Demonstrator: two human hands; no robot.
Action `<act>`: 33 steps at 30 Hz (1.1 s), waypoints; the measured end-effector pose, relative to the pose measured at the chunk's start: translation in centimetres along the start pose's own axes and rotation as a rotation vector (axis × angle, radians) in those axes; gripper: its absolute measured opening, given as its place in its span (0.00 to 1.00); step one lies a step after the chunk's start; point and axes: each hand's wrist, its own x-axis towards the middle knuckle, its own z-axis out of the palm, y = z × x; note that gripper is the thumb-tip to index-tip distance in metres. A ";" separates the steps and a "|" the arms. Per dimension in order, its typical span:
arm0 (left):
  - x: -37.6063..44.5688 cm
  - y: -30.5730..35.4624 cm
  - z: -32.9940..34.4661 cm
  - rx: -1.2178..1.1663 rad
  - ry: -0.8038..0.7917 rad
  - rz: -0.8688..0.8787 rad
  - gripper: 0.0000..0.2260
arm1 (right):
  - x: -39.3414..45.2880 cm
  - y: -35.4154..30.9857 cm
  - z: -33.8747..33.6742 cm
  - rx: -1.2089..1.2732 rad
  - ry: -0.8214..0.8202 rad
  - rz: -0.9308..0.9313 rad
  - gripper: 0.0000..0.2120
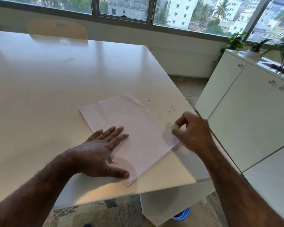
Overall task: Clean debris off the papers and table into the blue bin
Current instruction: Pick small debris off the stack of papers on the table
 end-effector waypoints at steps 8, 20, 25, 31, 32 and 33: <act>-0.1 0.4 -0.1 0.032 -0.040 -0.002 0.58 | 0.6 2.4 -0.2 -0.080 0.018 0.146 0.06; -0.1 0.3 -0.3 0.028 -0.039 -0.003 0.56 | -0.6 1.3 -0.4 -0.009 -0.060 0.036 0.05; -0.1 0.2 -0.4 0.025 -0.036 -0.007 0.58 | -1.0 1.2 0.7 -0.011 -0.247 0.020 0.06; -0.1 0.2 -0.1 0.031 -0.015 -0.009 0.56 | -0.8 -0.7 1.0 0.081 -0.144 -0.052 0.05; -0.1 0.2 -0.1 0.037 -0.017 -0.010 0.56 | -1.7 -1.8 1.8 0.120 -0.268 -0.109 0.05; -0.1 0.3 -0.1 0.037 -0.019 -0.009 0.56 | -2.1 -2.2 2.4 0.130 -0.341 -0.146 0.06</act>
